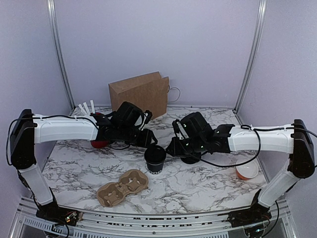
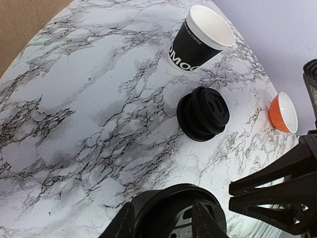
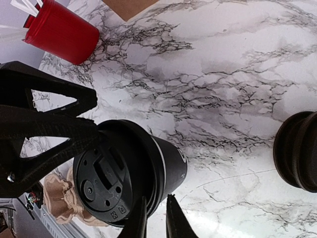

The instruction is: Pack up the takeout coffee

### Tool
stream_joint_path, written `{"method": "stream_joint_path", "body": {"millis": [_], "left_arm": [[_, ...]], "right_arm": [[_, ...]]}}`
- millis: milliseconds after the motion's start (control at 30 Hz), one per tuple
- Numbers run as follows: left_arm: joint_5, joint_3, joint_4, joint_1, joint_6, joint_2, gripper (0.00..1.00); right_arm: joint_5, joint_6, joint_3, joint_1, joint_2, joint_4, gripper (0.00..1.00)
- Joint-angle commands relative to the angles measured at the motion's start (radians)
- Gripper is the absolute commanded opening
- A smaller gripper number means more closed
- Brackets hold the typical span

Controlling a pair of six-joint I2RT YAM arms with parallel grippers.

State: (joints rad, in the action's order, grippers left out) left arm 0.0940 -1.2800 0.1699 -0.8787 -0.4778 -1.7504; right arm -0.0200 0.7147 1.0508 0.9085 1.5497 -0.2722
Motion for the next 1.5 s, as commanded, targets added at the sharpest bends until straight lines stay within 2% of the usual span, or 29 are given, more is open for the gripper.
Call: {"method": "stream_joint_path", "body": {"millis": [0,233,500,600,967,1467], "left_arm": [[-0.032,0.001,0.039,-0.003,0.007,0.02,0.39],[-0.002,0.091,0.044,-0.006,-0.03,0.109,0.38],[0.009,0.209,0.042,-0.034,-0.079,0.205,0.38],[0.012,0.228,0.038,-0.043,-0.092,0.216,0.38],[-0.006,0.226,0.037,-0.043,-0.087,0.212,0.37],[-0.014,0.242,0.036,-0.025,-0.082,0.219,0.37]], "right_arm": [[-0.019,-0.051,0.051,-0.021,-0.025,-0.02,0.16],[-0.181,-0.163,0.055,-0.128,-0.011,0.015,0.19],[-0.243,-0.29,0.14,-0.133,0.042,-0.015,0.24],[-0.218,-0.346,0.191,-0.112,0.069,-0.053,0.29],[-0.135,-0.533,0.359,-0.04,0.198,-0.233,0.33],[-0.047,-0.58,0.465,-0.003,0.283,-0.327,0.33]]}}
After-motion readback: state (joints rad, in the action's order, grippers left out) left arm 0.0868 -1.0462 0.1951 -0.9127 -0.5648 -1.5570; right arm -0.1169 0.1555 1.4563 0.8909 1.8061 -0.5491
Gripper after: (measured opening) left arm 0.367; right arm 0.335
